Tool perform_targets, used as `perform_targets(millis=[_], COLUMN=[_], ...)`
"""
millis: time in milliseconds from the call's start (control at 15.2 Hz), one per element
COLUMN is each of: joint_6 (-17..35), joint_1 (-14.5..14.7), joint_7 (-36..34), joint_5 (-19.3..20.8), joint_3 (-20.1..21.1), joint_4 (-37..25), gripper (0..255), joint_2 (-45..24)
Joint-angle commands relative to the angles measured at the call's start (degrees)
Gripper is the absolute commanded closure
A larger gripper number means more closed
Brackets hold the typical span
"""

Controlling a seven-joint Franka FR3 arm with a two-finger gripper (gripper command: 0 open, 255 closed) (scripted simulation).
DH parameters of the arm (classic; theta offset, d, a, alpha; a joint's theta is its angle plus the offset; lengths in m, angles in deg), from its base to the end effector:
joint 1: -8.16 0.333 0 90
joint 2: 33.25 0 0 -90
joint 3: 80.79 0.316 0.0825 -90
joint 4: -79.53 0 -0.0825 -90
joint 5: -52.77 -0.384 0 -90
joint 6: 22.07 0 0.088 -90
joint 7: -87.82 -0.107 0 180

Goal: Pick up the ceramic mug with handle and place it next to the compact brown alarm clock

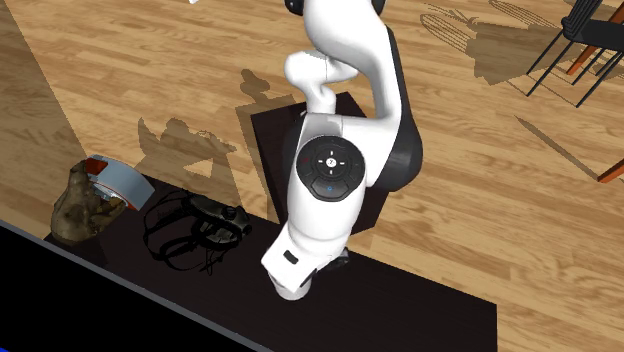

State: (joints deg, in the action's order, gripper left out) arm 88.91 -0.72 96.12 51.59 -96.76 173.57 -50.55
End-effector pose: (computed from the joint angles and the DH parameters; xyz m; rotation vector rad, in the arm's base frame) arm 0.5943 -0.2549 0.4464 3.0490 -0.4359 -0.0196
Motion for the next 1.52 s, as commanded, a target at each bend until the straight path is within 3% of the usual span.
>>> perform_targets(millis=[0, 1188, 1452], joint_6=[-1.54, -15.4, -13.64], joint_1=[-0.01, -0.49, -1.85], joint_7=[0.04, 0.52, 3.23], joint_5=[0.12, 0.11, 0.94], joint_3=[-0.06, -0.32, -1.5], joint_4=[-1.12, -14.94, -9.4], gripper=[255, 255, 255], joint_2=[0.44, 0.51, 4.52])
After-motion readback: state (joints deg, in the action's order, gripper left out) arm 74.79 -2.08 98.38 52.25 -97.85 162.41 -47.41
